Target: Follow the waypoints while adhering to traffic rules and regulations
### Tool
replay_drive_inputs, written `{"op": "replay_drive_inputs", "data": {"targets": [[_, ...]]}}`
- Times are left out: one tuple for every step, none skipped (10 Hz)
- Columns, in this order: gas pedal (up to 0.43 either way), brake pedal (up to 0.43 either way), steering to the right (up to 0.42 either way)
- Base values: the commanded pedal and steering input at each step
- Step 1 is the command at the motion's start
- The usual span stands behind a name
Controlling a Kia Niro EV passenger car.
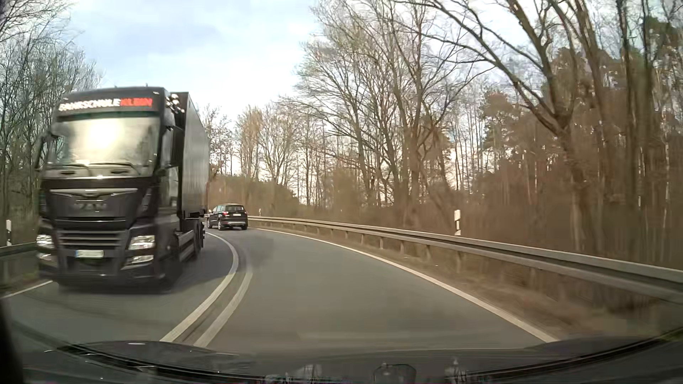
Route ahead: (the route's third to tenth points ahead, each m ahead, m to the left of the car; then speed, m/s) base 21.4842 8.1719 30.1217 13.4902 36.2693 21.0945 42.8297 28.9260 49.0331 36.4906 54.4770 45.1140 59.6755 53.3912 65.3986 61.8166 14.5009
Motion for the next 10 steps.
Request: {"op": "replay_drive_inputs", "data": {"targets": [[0.157,0.000,-0.090],[0.157,0.000,-0.090],[0.157,0.000,-0.091],[0.157,0.000,-0.095],[0.157,0.000,-0.097],[0.157,0.000,-0.098],[0.157,0.000,-0.100],[0.157,0.000,-0.100],[0.157,0.000,-0.100],[0.157,0.000,-0.101]]}}
